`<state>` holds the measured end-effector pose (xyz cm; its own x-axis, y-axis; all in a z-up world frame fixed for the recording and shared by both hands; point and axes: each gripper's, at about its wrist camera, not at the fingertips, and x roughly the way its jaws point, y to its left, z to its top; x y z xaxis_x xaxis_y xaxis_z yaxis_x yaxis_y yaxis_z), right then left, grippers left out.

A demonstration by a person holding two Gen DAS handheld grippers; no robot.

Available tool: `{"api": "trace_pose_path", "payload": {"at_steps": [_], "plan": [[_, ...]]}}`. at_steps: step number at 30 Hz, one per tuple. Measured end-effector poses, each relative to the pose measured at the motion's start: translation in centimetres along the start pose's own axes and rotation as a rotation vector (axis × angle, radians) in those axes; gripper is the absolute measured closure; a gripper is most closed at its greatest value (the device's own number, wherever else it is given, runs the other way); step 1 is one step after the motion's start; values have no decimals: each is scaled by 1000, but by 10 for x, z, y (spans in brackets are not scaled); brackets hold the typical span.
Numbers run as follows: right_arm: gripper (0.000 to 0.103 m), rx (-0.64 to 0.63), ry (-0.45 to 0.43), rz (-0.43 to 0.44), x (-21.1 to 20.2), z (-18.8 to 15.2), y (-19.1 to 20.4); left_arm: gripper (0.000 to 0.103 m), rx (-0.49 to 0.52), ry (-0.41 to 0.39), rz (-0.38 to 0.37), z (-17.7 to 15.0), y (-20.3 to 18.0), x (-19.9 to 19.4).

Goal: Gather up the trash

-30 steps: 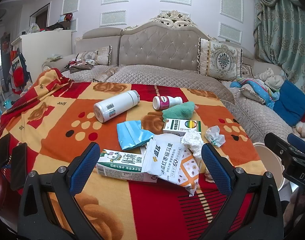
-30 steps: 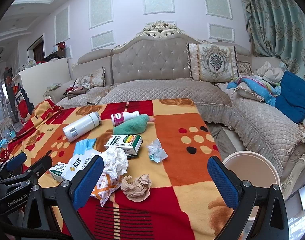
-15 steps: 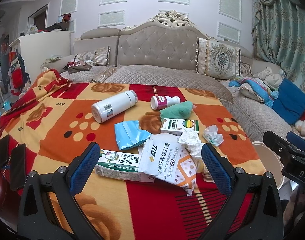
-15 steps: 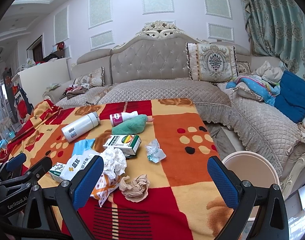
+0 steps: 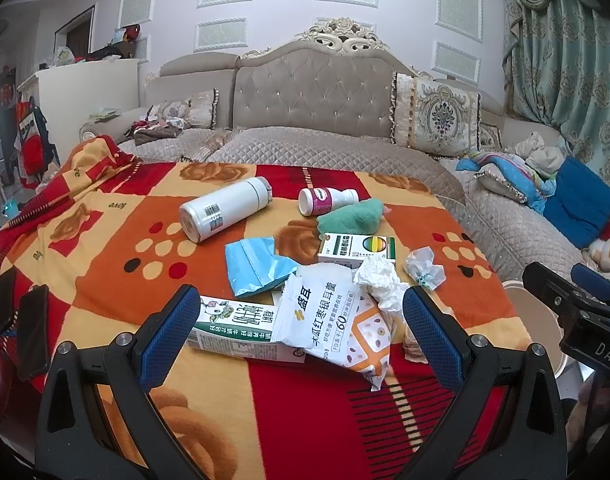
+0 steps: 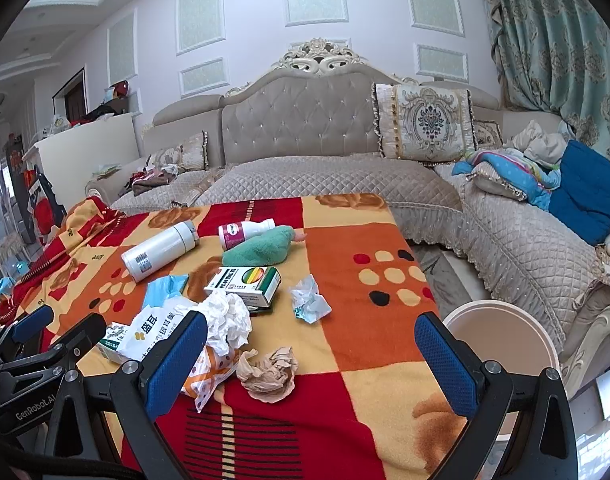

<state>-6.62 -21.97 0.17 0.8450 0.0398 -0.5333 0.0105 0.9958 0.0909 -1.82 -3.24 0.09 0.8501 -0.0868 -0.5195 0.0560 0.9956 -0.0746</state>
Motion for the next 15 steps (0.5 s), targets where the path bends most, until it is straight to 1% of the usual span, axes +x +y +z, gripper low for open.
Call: {"api": "trace_pose_path", "payload": {"at_steps": [10,15], "plan": [[0,2,6,-2,1,-2,0,2,0,1,-1,-1,-3,-1],[0,2,14,-6,3,-2,-2,2,-2,13,2,-7,-12,0]]}}
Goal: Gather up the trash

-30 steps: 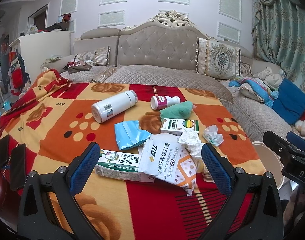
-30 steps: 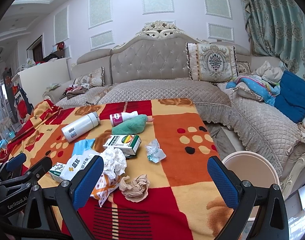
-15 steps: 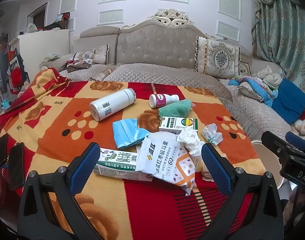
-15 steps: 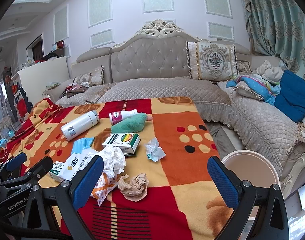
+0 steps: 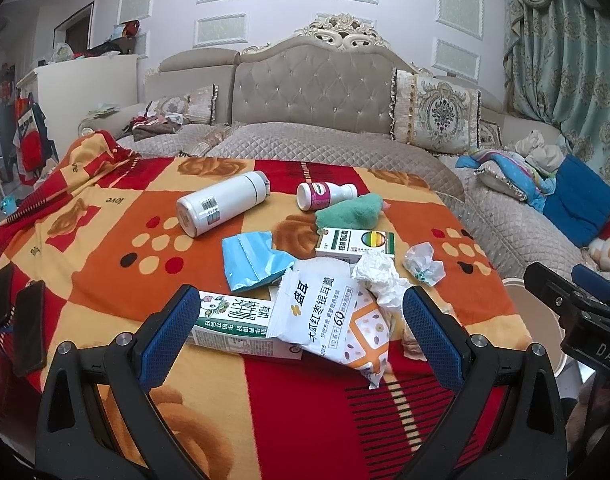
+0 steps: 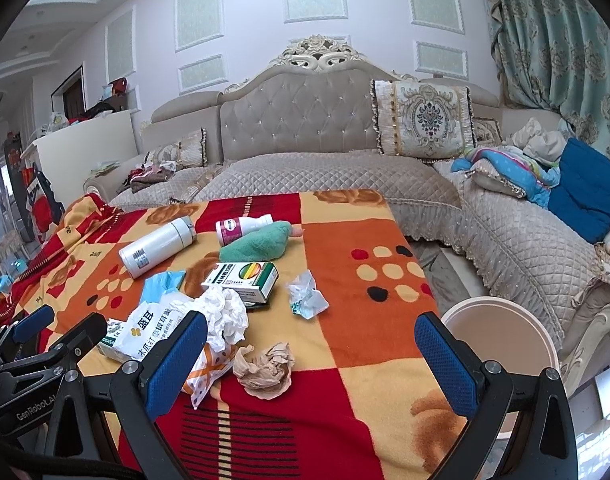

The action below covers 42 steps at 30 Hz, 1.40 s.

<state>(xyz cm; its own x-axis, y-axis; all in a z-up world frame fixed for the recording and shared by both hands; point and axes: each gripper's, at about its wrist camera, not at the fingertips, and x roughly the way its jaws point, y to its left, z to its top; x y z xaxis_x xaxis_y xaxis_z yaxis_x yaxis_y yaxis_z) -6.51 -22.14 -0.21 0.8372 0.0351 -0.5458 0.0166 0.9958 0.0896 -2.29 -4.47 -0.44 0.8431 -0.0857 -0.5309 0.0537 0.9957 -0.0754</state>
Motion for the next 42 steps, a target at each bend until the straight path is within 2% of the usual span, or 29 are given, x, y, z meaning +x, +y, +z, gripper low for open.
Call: {"api": "trace_pose_path", "payload": {"at_steps": [27,42], "plan": [[0,7,87,24,20,-10,-7,2,-15,60,4,-4,12,18],[0,-53,201,62,47,-25,2,2,-16,107,15,-8,16,34]]}}
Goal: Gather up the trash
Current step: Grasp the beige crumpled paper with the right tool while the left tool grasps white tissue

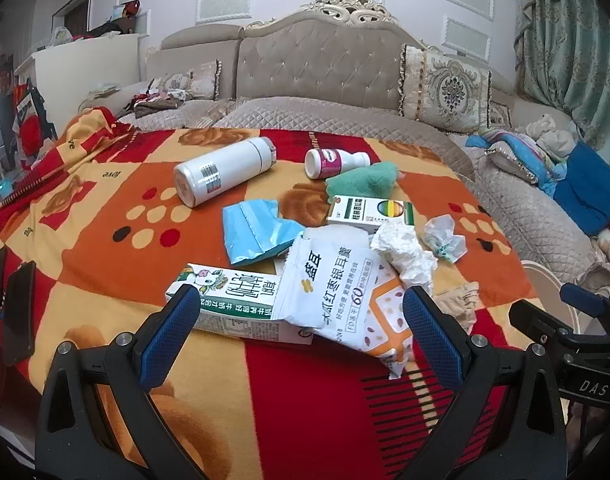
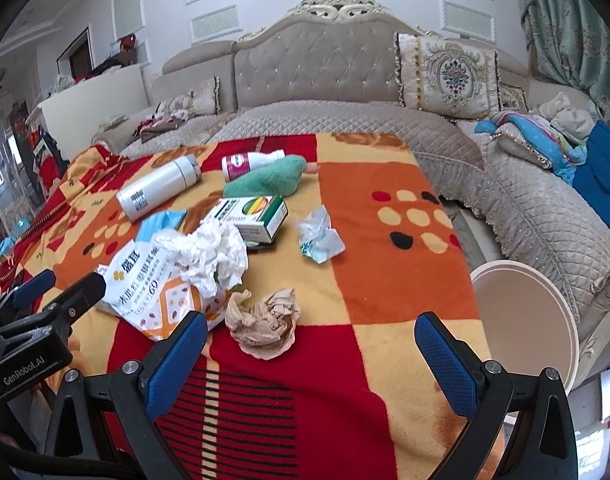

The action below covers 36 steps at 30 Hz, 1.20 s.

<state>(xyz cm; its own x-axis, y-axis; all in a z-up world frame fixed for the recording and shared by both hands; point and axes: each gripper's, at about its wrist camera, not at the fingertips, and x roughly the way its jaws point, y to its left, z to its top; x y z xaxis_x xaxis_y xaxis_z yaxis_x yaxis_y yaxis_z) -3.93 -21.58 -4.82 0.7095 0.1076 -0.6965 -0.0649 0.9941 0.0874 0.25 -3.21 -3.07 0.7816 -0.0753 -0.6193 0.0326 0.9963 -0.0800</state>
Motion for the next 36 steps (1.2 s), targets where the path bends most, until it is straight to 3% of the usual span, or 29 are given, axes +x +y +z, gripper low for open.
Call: {"api": "trace_pose_path", "payload": {"at_steps": [10,20,26,30,32,34,36], "plan": [[0,10,170,46,33,-7,-5,2,-7,47,28,-5,18,16],[0,54,106,109,31,2,-17,2,-15,130,-4,-6,58,26],[7,1,119,167,38,5,-7,2,19,124,-50,11,48,22],[26,-21,146,186,59,1,3,2,21,123,-85,28,35,25],[37,-1,170,223,72,-2,1,2,30,128,-96,36,29,26],[57,21,202,273,87,-4,-1,2,63,127,-97,42,18,29],[63,51,200,323,91,-6,-5,2,98,129,-91,46,6,33]]}}
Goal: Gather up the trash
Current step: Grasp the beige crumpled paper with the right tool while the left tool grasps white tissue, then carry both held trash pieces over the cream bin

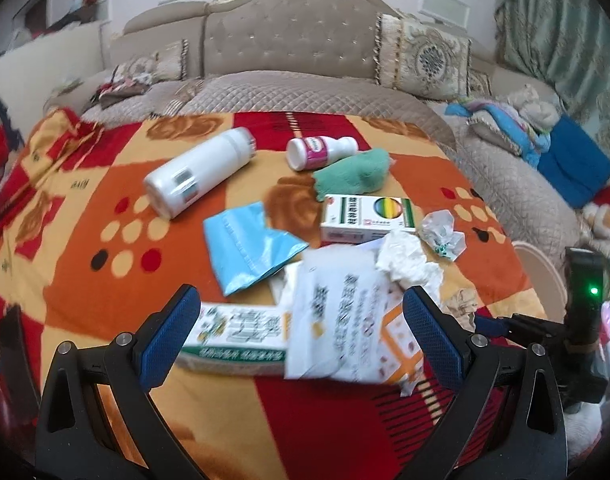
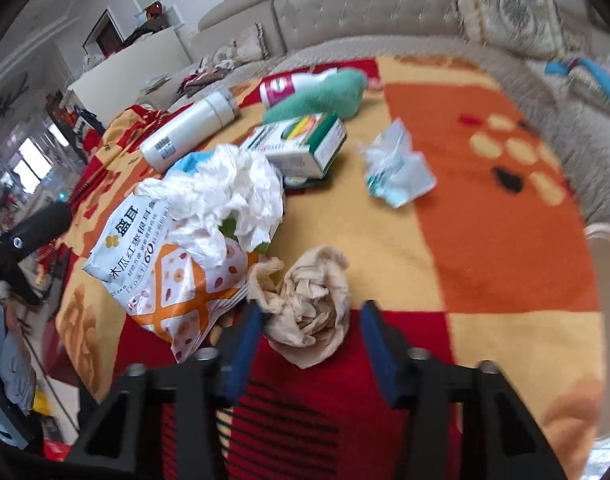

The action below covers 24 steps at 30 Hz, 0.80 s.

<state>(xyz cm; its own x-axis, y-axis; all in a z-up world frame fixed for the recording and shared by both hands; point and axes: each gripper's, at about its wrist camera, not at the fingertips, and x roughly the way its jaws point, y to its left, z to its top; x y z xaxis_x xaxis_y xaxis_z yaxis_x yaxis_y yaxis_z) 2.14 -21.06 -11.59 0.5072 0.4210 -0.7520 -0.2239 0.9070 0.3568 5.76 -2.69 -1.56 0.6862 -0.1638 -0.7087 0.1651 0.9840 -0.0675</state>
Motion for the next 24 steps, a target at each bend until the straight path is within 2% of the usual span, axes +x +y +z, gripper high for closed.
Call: {"api": "trace_pose_path", "payload": {"at_steps": [1,5,10,12,14,16,18,19,21,24], "plan": [[67,2,-7,4,-2,0,-1,2,17,4,-3,4,-6,3],[70,-26,-37,-36,-15,-2,-3,2,78,40,-14,18,-30,22],[71,37,-79,-33,-39,-2,-27,4,189,100,3,30,-66,48],[71,51,-88,-39,-47,-2,-34,21,246,138,10,33,-81,61],[71,63,-97,-38,-54,-4,-38,30,292,188,32,33,-93,75],[71,71,-107,-36,-61,-6,-41,45,329,240,50,31,-101,88],[71,71,-119,-32,-67,-8,-44,71,338,272,52,29,-104,96],[71,72,-126,-30,-70,-9,-43,78,335,286,46,29,-104,98],[71,74,-139,-27,-75,-10,-46,83,325,297,22,31,-102,99],[71,74,-158,-46,-83,-10,-49,84,304,270,-27,37,-105,87]]}}
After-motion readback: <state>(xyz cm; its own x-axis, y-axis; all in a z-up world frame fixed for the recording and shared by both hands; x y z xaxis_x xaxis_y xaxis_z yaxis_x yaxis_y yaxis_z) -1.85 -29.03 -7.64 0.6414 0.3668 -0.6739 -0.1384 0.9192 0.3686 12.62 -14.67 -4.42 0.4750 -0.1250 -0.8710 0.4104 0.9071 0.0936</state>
